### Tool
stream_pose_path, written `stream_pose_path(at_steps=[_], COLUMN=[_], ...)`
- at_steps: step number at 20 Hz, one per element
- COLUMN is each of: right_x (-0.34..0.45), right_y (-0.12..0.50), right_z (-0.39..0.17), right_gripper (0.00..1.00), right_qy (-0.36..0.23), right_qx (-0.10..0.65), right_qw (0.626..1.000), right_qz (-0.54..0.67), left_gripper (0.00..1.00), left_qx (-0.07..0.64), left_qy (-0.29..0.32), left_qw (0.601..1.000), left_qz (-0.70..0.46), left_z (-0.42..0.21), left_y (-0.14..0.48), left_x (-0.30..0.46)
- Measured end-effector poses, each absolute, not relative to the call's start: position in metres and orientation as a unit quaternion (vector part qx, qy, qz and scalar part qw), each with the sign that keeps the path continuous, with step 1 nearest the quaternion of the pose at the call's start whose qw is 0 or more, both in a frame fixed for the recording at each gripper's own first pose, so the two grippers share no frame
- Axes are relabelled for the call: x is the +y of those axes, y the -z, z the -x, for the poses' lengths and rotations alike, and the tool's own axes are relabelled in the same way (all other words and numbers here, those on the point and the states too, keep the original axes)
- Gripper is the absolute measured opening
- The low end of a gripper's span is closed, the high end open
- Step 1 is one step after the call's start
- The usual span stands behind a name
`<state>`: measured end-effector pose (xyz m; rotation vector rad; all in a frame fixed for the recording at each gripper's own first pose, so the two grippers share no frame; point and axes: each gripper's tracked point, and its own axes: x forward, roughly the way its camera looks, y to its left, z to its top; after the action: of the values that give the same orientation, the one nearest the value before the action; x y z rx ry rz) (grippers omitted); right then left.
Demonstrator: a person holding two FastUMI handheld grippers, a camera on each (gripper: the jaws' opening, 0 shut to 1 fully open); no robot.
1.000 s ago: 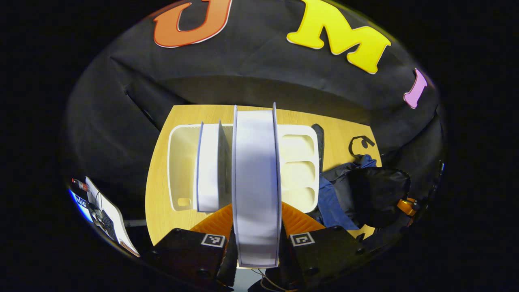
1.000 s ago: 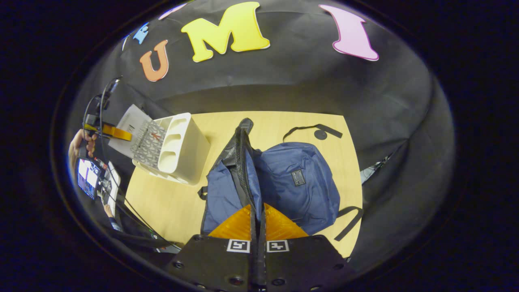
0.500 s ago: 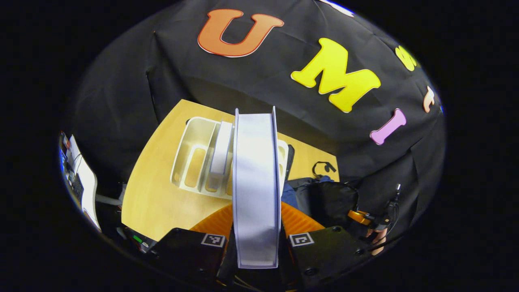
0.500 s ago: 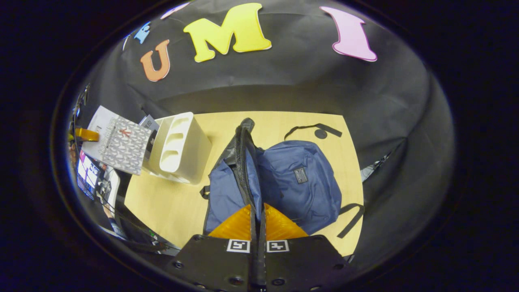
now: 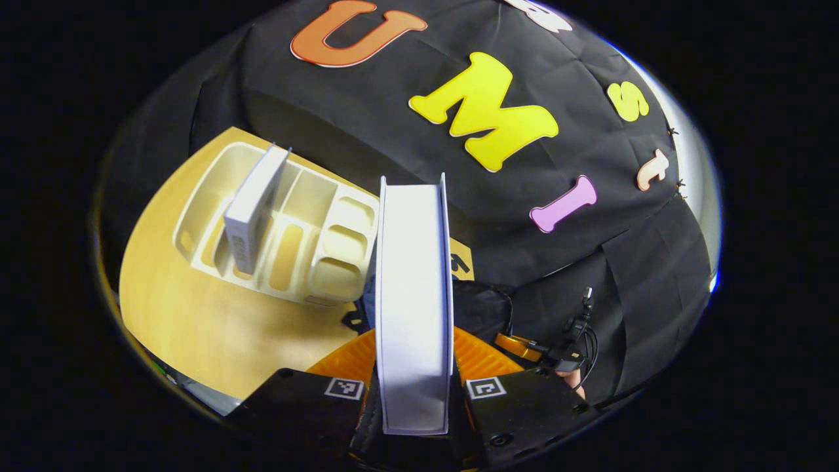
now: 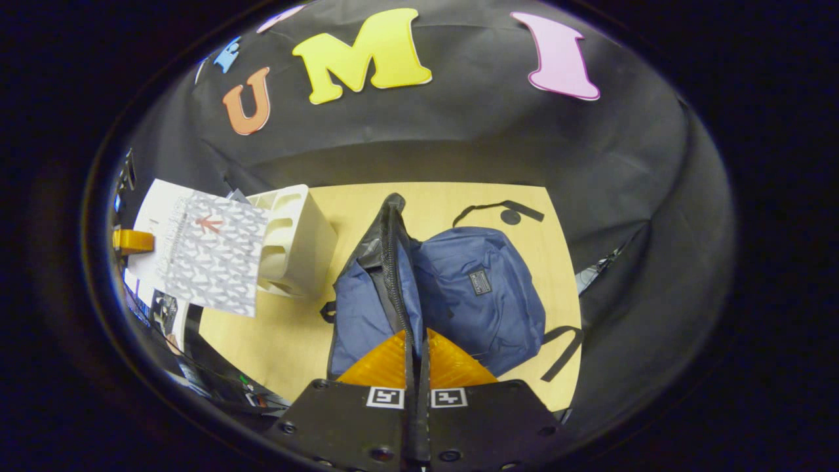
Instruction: Open the schoolbag, grab two books from the bookshelf and put them into the schoolbag.
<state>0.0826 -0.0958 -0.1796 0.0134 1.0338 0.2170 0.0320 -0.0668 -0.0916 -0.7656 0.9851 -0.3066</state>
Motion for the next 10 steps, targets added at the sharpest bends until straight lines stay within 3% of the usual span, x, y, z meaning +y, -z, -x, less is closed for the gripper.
stream_pose_path(at_steps=[10], right_x=[-0.097], right_y=[0.174], right_z=[-0.090], right_gripper=[0.00], right_qy=[-0.097], right_qx=[0.493], right_qw=[0.864], right_qz=[-0.020], left_gripper=[0.43], left_qx=[0.465], left_qy=[0.155], left_qw=[0.788], left_qz=[0.372], left_z=[-0.022], left_y=[0.203], left_x=[-0.199])
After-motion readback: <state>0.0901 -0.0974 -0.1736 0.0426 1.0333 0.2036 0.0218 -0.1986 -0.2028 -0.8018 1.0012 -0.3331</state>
